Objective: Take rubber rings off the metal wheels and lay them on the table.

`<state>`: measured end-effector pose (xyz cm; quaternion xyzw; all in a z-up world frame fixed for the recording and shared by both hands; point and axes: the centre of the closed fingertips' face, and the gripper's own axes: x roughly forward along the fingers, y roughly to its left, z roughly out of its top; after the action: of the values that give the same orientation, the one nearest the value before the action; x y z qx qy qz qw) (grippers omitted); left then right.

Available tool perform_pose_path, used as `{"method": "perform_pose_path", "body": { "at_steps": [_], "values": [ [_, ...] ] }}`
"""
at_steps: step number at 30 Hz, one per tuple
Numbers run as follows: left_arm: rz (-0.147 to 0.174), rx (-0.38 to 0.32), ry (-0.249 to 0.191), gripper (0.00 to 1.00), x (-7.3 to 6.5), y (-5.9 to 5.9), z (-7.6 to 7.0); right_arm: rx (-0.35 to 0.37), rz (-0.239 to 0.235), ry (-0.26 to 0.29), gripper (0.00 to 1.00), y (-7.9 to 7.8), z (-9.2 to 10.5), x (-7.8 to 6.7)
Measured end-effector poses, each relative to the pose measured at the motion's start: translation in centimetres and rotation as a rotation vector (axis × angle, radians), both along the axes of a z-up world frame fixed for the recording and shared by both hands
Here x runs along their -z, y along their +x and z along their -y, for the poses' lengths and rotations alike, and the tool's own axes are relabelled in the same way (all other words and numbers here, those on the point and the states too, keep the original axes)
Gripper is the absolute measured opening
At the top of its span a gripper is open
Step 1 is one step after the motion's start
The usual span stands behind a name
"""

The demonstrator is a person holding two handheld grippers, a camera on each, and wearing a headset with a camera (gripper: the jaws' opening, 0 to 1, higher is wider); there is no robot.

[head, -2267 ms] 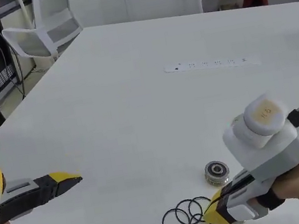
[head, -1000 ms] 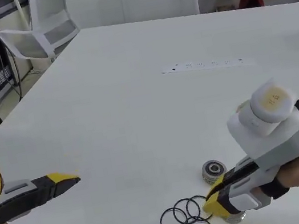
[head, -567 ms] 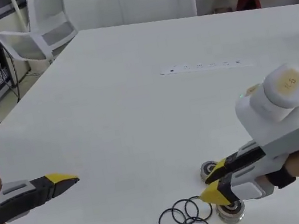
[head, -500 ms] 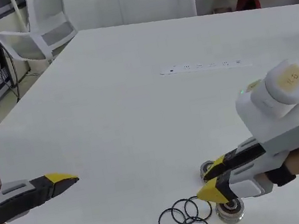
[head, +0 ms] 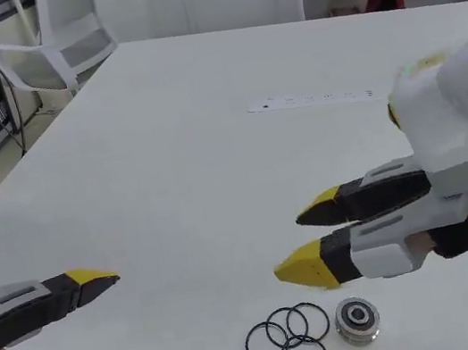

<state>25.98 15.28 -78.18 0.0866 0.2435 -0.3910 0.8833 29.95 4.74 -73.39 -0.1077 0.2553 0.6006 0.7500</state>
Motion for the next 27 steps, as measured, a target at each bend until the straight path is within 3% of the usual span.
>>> {"method": "perform_pose_path", "body": {
  "at_steps": [3, 7, 11, 15, 19, 27],
  "values": [
    [0.0, 0.001, 0.0, 0.84, 0.0, 0.0, 0.1, 0.013, 0.012, 0.025, 0.45, 0.2, 0.6, -0.7],
    [-0.002, 0.001, -0.005, 0.86, -0.1, -0.1, 0.2, 0.025, 0.012, 0.074, 0.58, 0.2, 1.7, -1.1],
    [-0.002, 0.006, -0.001, 0.87, -0.1, -0.1, 0.3, 0.067, 0.011, 0.16, 0.65, 0.5, 3.1, -2.5],
    [0.0, 0.006, -0.001, 0.87, -0.2, 0.0, 0.3, 0.092, 0.005, 0.181, 0.77, 0.7, 4.9, -2.6],
    [-0.007, 0.001, 0.006, 0.88, 0.0, 0.2, 0.1, 0.13, 0.014, 0.184, 0.92, 0.7, 6.8, -2.2],
    [-0.017, -0.005, 0.005, 0.89, 0.3, 0.4, -0.3, 0.212, -0.021, 0.13, 0.99, 0.2, 10.3, 1.4]
  ]
}}
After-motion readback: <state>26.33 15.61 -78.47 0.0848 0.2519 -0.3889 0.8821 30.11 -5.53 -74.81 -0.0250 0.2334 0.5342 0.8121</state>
